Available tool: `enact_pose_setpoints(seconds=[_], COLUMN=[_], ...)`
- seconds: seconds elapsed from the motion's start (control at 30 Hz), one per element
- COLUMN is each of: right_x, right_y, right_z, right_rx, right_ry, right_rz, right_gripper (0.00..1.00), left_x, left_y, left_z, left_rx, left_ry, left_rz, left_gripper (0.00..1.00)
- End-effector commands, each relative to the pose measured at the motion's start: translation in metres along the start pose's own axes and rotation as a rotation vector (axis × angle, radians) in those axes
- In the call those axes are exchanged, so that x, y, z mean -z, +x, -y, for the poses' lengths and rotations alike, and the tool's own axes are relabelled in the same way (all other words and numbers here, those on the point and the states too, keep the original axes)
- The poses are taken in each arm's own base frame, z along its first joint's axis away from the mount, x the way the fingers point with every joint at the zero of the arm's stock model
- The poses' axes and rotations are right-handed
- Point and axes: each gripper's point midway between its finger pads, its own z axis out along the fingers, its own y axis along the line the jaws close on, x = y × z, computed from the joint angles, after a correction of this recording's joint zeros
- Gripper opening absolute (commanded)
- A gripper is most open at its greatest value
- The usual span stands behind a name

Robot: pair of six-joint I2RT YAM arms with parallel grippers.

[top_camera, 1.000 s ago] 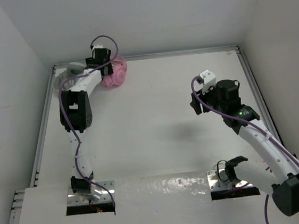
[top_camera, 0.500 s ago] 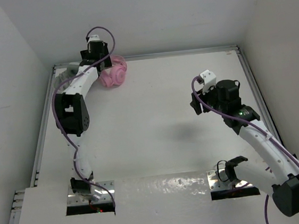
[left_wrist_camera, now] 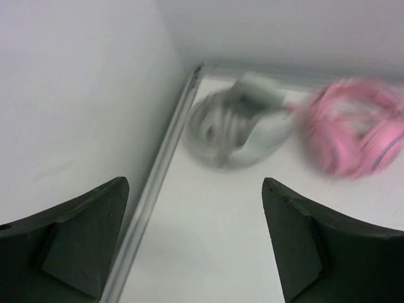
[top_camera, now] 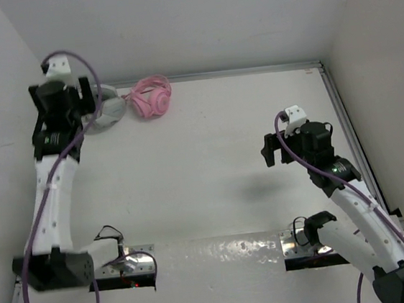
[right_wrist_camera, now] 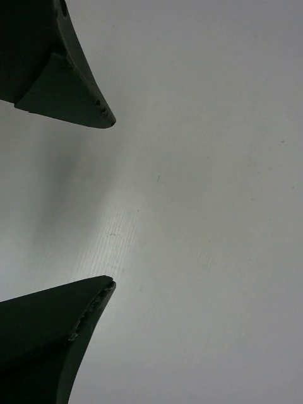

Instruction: Wrap the headphones

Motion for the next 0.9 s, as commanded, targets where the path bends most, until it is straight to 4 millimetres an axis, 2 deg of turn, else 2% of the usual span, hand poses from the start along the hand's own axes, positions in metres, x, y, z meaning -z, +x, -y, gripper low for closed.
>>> enact_pose_setpoints(seconds=[0.0, 0.03, 0.07, 0.1, 0.13, 0.17, 0.2, 0.23, 0.27, 0.33, 0.37, 0.4, 0.53, 0.7, 0.8, 0.87], right_x=[0.005, 0.006, 0.007, 0.008, 0.01, 0.01, 0.011, 0.011, 0.012, 0.013, 0.015, 0.017, 0.022, 0.033, 0.041, 0.046], right_y=[0.018, 0.021, 0.024, 0.028, 0.029, 0.03, 0.031, 0.031, 0.031, 0.03, 0.031, 0.031, 0.031, 0.042, 0.051, 0.049], right_z=[-0.001, -0.001, -0.002, -0.006, -0.007, -0.005, -0.005, -0.002, 0.0, 0.003, 0.007, 0.009, 0.021, 0.047, 0.054, 0.056], right_rx=[-0.062, -0.077, -0.084, -0.098, -0.106, -0.113, -0.136, -0.147, -0.161, -0.204, -0.212, -0.236, -0.308, -0.418, -0.444, -0.512], right_ry=[0.015, 0.016, 0.015, -0.004, -0.005, 0.004, 0.01, 0.033, 0.048, 0.08, 0.105, 0.12, 0.204, 0.371, 0.426, 0.451], right_rz=[-0.029, -0.032, -0.039, -0.058, -0.06, -0.062, -0.066, -0.064, -0.066, -0.064, -0.066, -0.066, -0.025, 0.062, 0.06, 0.083], right_gripper=[0.99, 0.99, 0.99, 0.99, 0.99, 0.99, 0.99, 0.99, 0.99, 0.99, 0.99, 0.99, 0.99, 0.99, 0.99, 0.99], left_x=[0.052, 0.056, 0.064, 0.083, 0.086, 0.091, 0.104, 0.107, 0.109, 0.119, 0.121, 0.126, 0.132, 0.13, 0.128, 0.127], left_y=[0.068, 0.124, 0.145, 0.151, 0.2, 0.215, 0.218, 0.228, 0.255, 0.256, 0.266, 0.262, 0.267, 0.28, 0.294, 0.297], left_z=[-0.033, -0.035, -0.038, -0.045, -0.041, -0.041, -0.044, -0.042, -0.039, -0.037, -0.034, -0.032, -0.023, -0.032, -0.034, -0.036], left_rx=[-0.214, -0.326, -0.374, -0.441, -0.501, -0.532, -0.54, -0.566, -0.583, -0.533, -0.517, -0.48, -0.44, -0.438, -0.455, -0.45], left_ry=[-0.015, -0.002, 0.007, 0.012, 0.055, 0.067, 0.06, 0.081, 0.104, 0.102, 0.118, 0.121, 0.169, 0.127, 0.122, 0.111], left_rz=[-0.082, -0.177, -0.194, -0.149, -0.215, -0.214, -0.154, -0.139, -0.166, -0.09, -0.097, -0.06, -0.044, -0.129, -0.213, -0.224], left_gripper=[0.84, 0.85, 0.85, 0.86, 0.89, 0.91, 0.91, 0.94, 0.95, 0.97, 0.97, 0.97, 0.97, 0.97, 0.95, 0.95])
